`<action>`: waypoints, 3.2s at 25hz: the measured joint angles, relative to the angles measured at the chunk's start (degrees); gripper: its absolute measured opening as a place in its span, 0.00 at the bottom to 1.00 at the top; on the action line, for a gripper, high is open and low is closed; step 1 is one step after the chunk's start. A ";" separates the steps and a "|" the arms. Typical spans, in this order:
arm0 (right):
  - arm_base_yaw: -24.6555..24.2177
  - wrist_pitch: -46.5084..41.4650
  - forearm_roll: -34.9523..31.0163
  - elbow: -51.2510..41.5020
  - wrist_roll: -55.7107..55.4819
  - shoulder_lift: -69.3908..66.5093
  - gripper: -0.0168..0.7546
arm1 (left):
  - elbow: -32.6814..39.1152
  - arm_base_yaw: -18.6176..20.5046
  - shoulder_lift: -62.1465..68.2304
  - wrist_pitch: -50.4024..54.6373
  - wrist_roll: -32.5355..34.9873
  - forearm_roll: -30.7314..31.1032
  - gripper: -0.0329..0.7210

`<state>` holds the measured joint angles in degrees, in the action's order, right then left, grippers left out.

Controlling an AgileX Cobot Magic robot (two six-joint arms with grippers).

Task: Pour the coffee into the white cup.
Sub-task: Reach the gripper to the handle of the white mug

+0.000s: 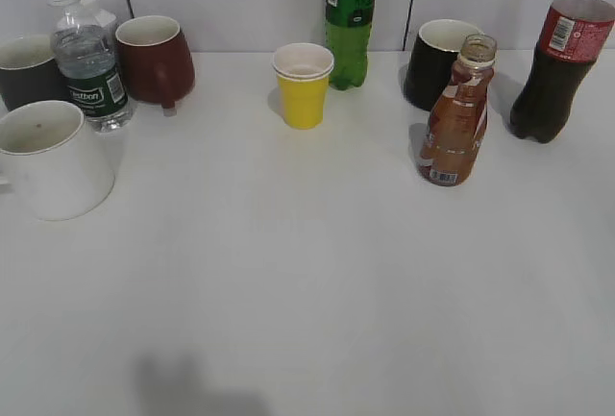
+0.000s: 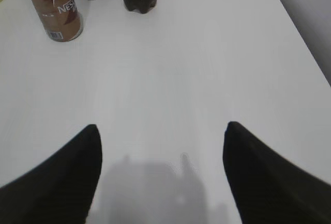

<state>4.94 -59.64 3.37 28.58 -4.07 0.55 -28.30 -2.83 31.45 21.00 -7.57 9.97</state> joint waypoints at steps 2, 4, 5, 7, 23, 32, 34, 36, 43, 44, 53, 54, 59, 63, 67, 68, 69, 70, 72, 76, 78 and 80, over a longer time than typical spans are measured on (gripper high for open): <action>0.00 0.00 0.00 0.00 0.00 0.00 0.76 | 4.10 0.00 4.70 -10.04 0.00 0.43 0.36; 0.00 0.00 0.00 0.00 0.00 0.00 0.76 | 8.49 0.00 10.72 -22.18 0.02 1.27 0.36; 0.00 0.00 0.00 0.00 0.00 0.00 0.76 | 10.60 0.00 13.52 -27.05 0.02 1.20 0.36; 0.00 0.00 0.00 0.00 0.00 0.00 0.76 | 13.42 0.00 21.76 -37.28 0.06 -0.44 0.36; 0.00 0.00 0.00 0.00 0.00 0.00 0.76 | 16.46 0.06 50.88 -63.69 0.06 -9.45 0.36; 0.00 0.00 0.00 0.00 0.00 0.00 0.76 | 21.52 0.11 57.84 -80.55 1.65 -16.41 0.37; 0.00 0.00 0.00 0.00 0.00 0.00 0.76 | 21.53 0.11 59.76 -82.83 1.75 -16.41 0.37; 0.00 0.00 0.00 0.00 0.00 0.00 0.76 | 21.53 0.11 62.03 -86.56 1.75 -16.47 0.37; 0.00 0.00 0.00 0.00 0.00 0.00 0.76 | 21.53 0.11 69.23 -90.00 1.75 -15.07 0.47; 0.00 0.00 0.00 0.00 0.00 0.00 0.76 | 21.53 0.11 69.57 -90.00 1.75 -14.79 0.48; 0.00 0.00 0.00 0.00 0.00 0.00 0.76 | 21.53 2.12 69.23 -90.10 1.75 -13.55 0.54; 0.00 0.00 0.00 0.00 0.00 0.00 0.76 | 21.53 2.18 68.65 -90.04 1.75 -13.26 0.55; 0.00 0.00 0.00 0.00 0.00 0.00 0.76 | 20.36 2.87 67.55 -90.15 1.75 -9.17 0.55; 0.00 0.00 0.00 0.00 0.00 0.00 0.76 | 20.13 3.83 67.54 -90.22 1.75 -6.99 0.55; 0.00 0.00 0.00 0.00 0.00 0.00 0.76 | 20.13 5.60 67.54 -90.22 1.75 -6.69 0.56; 0.00 0.00 0.00 0.00 0.00 0.00 0.76 | 19.79 5.99 67.54 -90.08 1.75 -6.41 0.56; 0.00 0.00 0.00 0.00 0.00 0.00 0.76 | 19.35 6.29 67.54 -90.08 1.70 -5.77 0.56; 0.00 0.00 0.00 0.00 0.00 0.00 0.76 | 18.70 6.36 67.54 -90.08 1.70 -5.18 0.56; 0.00 0.00 0.00 0.00 0.00 0.00 0.76 | 17.47 6.48 67.54 -90.14 1.70 -3.68 0.56; 0.00 0.00 0.00 0.00 0.00 0.00 0.76 | 15.54 6.48 67.54 -88.46 1.70 -3.11 0.56; 0.00 0.00 0.00 0.00 0.00 0.00 0.76 | 14.56 6.48 67.54 -86.61 1.70 -3.00 0.56; 0.00 0.00 0.00 0.00 0.00 0.00 0.76 | 14.11 6.48 67.54 -85.80 1.65 -3.00 0.56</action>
<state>4.94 -59.64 3.37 28.58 -4.07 0.55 -14.19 3.65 99.00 -64.80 -5.93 6.97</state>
